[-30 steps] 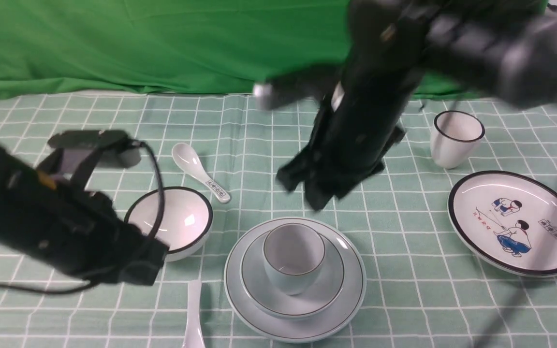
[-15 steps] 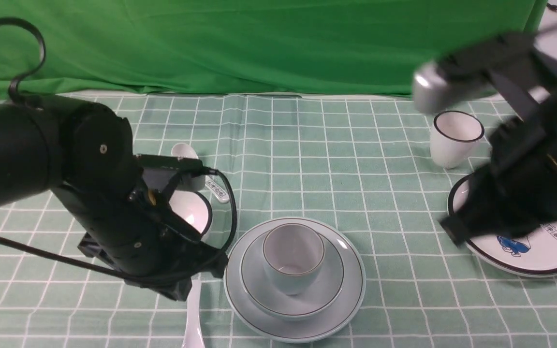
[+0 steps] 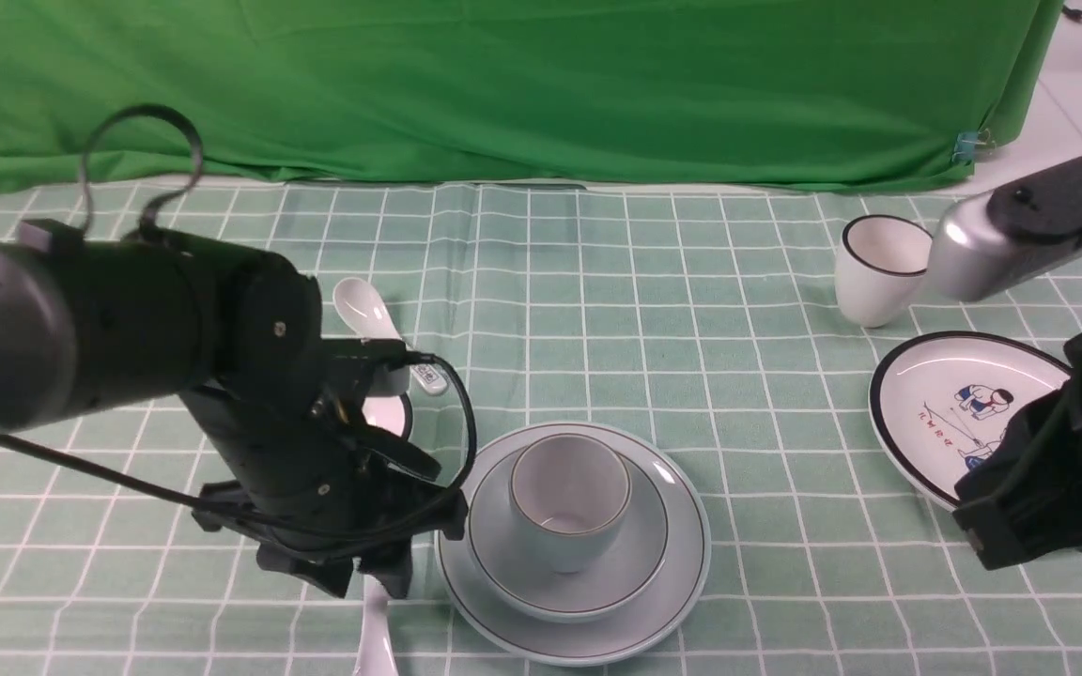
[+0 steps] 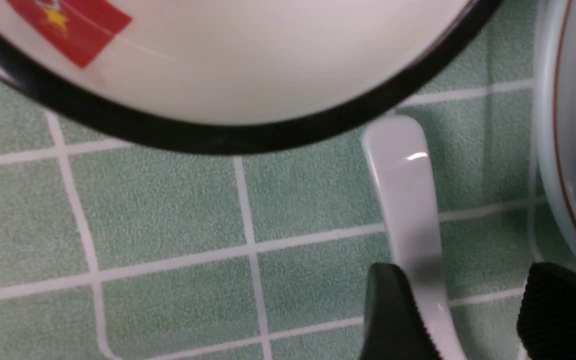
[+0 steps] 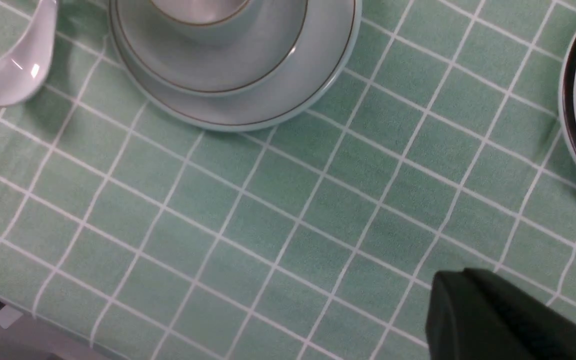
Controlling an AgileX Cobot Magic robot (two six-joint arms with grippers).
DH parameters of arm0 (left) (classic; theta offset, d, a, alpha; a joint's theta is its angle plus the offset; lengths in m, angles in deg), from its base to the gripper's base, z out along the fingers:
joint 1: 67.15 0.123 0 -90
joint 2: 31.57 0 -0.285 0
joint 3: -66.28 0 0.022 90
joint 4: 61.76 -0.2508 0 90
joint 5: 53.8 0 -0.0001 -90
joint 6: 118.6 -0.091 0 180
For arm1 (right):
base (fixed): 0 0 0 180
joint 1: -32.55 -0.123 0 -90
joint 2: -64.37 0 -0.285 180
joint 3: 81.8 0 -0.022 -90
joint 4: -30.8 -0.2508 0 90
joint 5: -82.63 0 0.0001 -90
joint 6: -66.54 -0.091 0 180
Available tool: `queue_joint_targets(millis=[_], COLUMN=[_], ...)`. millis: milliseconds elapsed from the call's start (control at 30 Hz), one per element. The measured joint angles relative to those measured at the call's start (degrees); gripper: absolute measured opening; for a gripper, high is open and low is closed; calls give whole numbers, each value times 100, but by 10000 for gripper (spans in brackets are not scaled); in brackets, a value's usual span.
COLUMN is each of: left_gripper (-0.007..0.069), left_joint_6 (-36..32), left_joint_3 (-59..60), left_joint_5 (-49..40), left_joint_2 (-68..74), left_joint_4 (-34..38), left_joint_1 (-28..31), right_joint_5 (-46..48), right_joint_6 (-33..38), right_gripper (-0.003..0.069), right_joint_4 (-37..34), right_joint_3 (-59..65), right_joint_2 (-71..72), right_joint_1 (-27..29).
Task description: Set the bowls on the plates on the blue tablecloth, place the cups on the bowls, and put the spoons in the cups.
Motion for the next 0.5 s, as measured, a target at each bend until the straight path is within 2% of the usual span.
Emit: queue_joint_targets(millis=[133,267,333,500], left_gripper=[442,428,382,112], left_joint_6=[29,31,31,-36], left_joint_3=[0,0,0,0], left_joint_5=[68,124,173,192], left_joint_2=[271,432,465,493], left_joint_4=[-7,-41,-46,-191], left_joint_1=[0,0,0,0], right_joint_5=[-15,-21,-35,-60], right_joint_6=[0,0,0,0], right_gripper=[19,19,19,20], right_joint_4=[52,86,93,116], right_joint_3=[0,0,0,0], right_joint_2=[72,128,143,149], right_joint_1=[0,0,0,0])
